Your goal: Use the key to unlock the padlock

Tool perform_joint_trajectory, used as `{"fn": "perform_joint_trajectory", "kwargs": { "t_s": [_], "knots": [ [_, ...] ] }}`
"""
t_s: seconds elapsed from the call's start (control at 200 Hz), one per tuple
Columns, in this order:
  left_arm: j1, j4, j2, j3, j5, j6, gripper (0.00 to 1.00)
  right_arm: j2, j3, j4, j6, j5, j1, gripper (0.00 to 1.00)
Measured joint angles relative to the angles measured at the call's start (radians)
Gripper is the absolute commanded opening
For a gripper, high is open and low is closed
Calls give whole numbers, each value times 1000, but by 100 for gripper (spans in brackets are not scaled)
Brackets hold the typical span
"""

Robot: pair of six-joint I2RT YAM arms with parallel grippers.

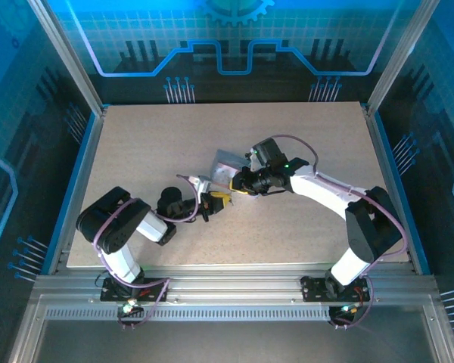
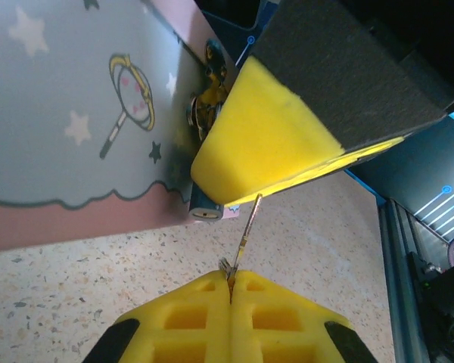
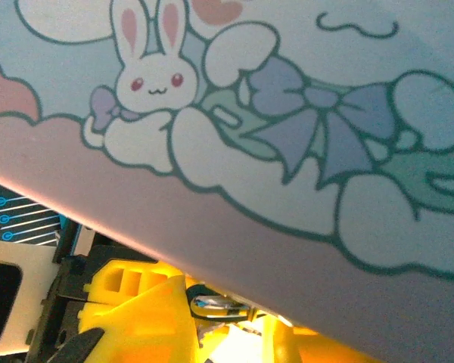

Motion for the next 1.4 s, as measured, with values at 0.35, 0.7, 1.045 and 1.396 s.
{"fn": "perform_joint_trajectory", "kwargs": {
  "t_s": [0.35,0.7,1.045,1.396],
  "knots": [
    [26,0,14,0,12,-3,0,-29,-11,0,14,-5,-6,0],
    [26,0,23,12,38,-4,0,-30,-17,2,19,-13,-8,0],
    [26,-1,50,29,46,-27,0,-30,-21,13,26,-19,-8,0],
    [26,-2,52,32,46,-30,0,-30,-21,15,22,-16,-8,0]
  ]
}}
